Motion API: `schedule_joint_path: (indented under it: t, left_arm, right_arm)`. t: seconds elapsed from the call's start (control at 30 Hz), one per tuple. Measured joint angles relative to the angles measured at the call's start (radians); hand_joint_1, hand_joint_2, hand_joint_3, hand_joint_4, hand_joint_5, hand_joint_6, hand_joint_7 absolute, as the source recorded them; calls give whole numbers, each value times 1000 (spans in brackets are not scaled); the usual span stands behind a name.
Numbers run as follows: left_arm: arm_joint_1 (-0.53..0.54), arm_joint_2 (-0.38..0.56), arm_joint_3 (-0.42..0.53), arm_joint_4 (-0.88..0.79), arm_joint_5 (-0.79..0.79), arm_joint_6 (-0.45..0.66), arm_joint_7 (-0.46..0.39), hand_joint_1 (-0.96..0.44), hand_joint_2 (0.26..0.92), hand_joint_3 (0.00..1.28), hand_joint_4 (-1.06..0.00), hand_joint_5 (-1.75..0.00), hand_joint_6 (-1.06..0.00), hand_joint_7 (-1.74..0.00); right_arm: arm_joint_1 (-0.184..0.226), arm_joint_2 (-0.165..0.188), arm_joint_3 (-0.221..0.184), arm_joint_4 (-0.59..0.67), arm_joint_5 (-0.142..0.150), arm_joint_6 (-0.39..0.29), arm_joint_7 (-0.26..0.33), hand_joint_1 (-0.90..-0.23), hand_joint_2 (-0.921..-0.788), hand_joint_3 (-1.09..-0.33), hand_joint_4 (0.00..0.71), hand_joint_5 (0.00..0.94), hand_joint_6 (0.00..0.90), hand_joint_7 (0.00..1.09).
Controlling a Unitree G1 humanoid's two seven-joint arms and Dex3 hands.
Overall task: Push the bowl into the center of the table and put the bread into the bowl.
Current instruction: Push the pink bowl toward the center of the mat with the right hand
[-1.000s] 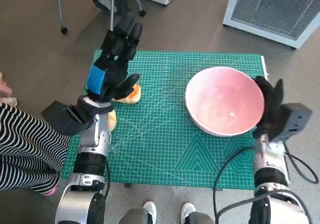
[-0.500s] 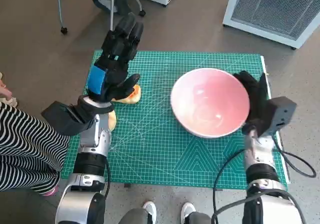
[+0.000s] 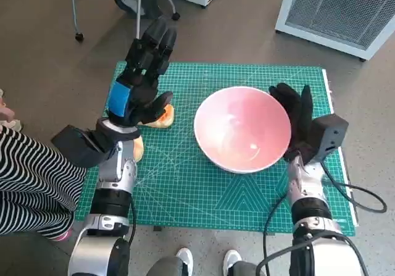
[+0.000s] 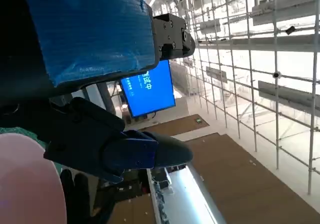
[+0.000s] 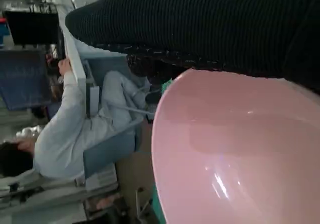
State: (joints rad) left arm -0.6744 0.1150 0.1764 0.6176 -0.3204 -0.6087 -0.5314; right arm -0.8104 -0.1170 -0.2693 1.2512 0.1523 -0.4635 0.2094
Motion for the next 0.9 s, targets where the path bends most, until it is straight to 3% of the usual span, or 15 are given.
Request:
schedule_joint_path:
  t: [0.53, 0.9]
  left_arm:
    - [0, 0, -1, 0, 0, 0, 0, -711, 921, 339, -34, 0, -2, -317]
    - [0, -8, -6, 2, 5, 0, 10, -711, 921, 344, -33, 0, 0, -321]
  right_arm:
    - [-10, 12, 6, 0, 0, 0, 0, -627, -921, -864, 96, 1, 71, 202]
    - [-43, 15, -3, -21, 6, -4, 51, -619, -921, -876, 84, 0, 71, 192]
